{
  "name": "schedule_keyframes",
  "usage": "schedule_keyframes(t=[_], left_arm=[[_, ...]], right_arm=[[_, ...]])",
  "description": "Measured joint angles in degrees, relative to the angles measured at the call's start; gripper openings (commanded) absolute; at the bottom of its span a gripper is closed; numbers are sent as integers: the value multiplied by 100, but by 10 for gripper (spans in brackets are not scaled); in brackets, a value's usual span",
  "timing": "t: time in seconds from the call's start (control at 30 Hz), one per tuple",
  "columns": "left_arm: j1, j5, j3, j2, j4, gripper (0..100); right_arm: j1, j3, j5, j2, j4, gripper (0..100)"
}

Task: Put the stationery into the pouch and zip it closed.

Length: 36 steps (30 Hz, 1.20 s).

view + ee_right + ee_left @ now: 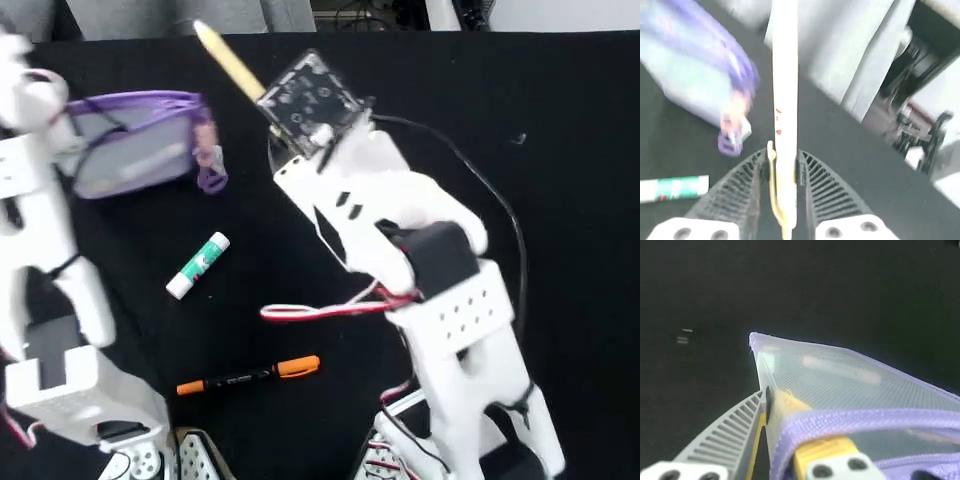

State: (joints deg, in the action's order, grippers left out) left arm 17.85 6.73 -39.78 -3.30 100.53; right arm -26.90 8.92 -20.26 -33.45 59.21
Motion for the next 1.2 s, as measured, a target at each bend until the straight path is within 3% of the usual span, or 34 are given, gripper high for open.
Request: schedule_keyframes(t=[0.2,0.33,0.73,1.2], left_arm=[[-1134,35,220,220,0,30],[-1512,273,220,229,0,30],[-1556,325,220,229,0,30],[-1556,369,220,229,0,30]], right_arm=[[0,659,18,-598,-1046,11],[0,1442,114,-1160,-1916,11],[0,4325,1459,-2092,-5749,11],[0,4527,2752,-1099,-7921,11]])
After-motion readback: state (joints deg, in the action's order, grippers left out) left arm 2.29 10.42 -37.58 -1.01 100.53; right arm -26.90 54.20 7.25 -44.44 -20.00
